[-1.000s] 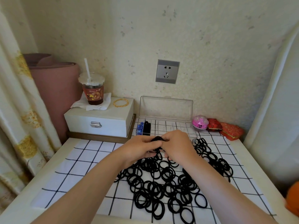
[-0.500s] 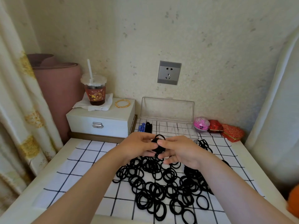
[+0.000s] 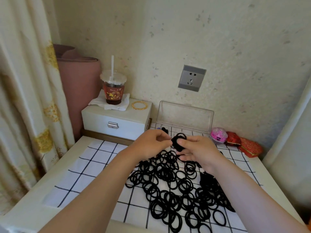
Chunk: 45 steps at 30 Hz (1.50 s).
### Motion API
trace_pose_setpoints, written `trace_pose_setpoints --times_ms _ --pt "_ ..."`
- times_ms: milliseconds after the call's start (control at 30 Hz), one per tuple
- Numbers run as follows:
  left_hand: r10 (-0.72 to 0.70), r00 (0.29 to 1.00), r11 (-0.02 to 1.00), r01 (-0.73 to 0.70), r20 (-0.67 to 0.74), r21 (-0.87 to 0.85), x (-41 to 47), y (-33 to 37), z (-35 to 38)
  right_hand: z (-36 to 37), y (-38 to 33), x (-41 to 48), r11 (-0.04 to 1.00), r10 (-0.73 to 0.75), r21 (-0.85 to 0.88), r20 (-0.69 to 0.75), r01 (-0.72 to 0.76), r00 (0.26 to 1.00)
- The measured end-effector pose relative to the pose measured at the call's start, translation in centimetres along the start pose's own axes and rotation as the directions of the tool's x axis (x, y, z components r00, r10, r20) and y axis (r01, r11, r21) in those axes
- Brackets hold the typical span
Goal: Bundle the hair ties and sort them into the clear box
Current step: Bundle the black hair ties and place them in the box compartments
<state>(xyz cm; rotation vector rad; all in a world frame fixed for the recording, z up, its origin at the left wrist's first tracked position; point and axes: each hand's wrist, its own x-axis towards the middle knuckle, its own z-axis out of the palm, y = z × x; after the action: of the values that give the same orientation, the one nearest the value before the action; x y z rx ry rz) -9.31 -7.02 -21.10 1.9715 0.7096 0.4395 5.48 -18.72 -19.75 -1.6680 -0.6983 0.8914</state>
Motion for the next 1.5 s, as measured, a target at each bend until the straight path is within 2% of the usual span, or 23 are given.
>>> trace_pose_setpoints --times_ms 67,133,233,333,500,633,800,900,967,1067,1133,1233,1300,1333,1433,1500 --pt "0.045 0.993 0.991 -0.031 -0.106 0.128 0.4 -0.2 0.1 0.3 -0.7 1.5 1.000 -0.028 0.007 -0.100 0.029 0.995" --pt "0.076 0.985 0.984 -0.049 -0.152 0.171 0.8 -0.7 0.2 0.6 -1.4 3.2 0.998 -0.058 -0.026 -0.172 0.054 0.983" --pt "0.101 0.989 0.956 -0.066 -0.109 0.285 1.5 -1.4 0.4 1.5 -1.8 5.5 0.976 -0.126 -0.200 -0.227 0.081 0.966" --pt "0.063 0.997 0.946 -0.046 -0.041 0.320 1.9 -2.1 0.8 2.5 -1.5 7.2 0.911 -0.175 -0.405 -0.216 0.075 0.961" --pt "0.031 1.000 0.954 -0.030 0.002 0.297 2.5 -2.9 0.9 3.2 -1.6 9.1 0.625 -0.213 -0.780 -0.120 0.040 0.970" --pt "0.042 0.999 0.957 -0.041 0.003 0.286 2.7 -2.9 0.9 3.4 -2.4 10.0 0.393 -0.182 -0.919 -0.102 -0.023 0.978" --pt "0.065 0.997 0.924 -0.073 0.034 0.375 2.8 -2.8 1.2 3.1 -1.4 10.4 0.259 -0.061 -0.964 -0.082 -0.064 0.995" --pt "0.043 0.997 0.892 -0.065 0.058 0.448 2.9 -2.9 1.6 3.3 -1.0 10.5 0.180 -0.052 -0.983 -0.047 -0.037 0.998" --pt "0.017 0.996 0.879 -0.054 0.082 0.474 2.8 -3.0 1.8 3.1 -1.5 10.4 0.159 0.004 -0.987 0.015 0.014 1.000" --pt "0.001 0.995 0.874 -0.047 0.096 0.484 2.8 -2.9 1.8 2.3 -2.9 9.5 0.224 0.117 -0.972 0.100 0.072 0.988" --pt "0.000 0.995 0.876 -0.046 0.096 0.480 2.9 -2.8 1.8 1.6 -3.4 9.0 0.250 0.132 -0.963 0.134 0.098 0.982" --pt "-0.007 0.995 0.880 -0.039 0.096 0.474 2.9 -2.7 2.0 0.8 -3.5 8.0 0.316 0.004 -0.939 0.143 0.134 0.990" --pt "-0.015 0.996 0.883 -0.030 0.093 0.468 2.9 -2.7 2.1 0.6 -3.1 7.3 0.321 -0.087 -0.926 0.181 0.200 0.980" --pt "-0.017 0.996 0.886 -0.027 0.090 0.462 2.9 -2.7 2.2 0.8 -2.7 6.9 0.276 -0.105 -0.931 0.216 0.237 0.971" --pt "-0.003 0.997 0.898 -0.029 0.071 0.440 3.0 -2.7 2.2 1.4 -1.0 6.2 0.049 -0.101 -0.948 0.310 0.316 0.945" --pt "0.017 0.998 0.895 -0.040 0.055 0.445 3.0 -2.7 2.2 1.6 -0.2 6.2 -0.003 -0.100 -0.947 0.321 0.322 0.942"
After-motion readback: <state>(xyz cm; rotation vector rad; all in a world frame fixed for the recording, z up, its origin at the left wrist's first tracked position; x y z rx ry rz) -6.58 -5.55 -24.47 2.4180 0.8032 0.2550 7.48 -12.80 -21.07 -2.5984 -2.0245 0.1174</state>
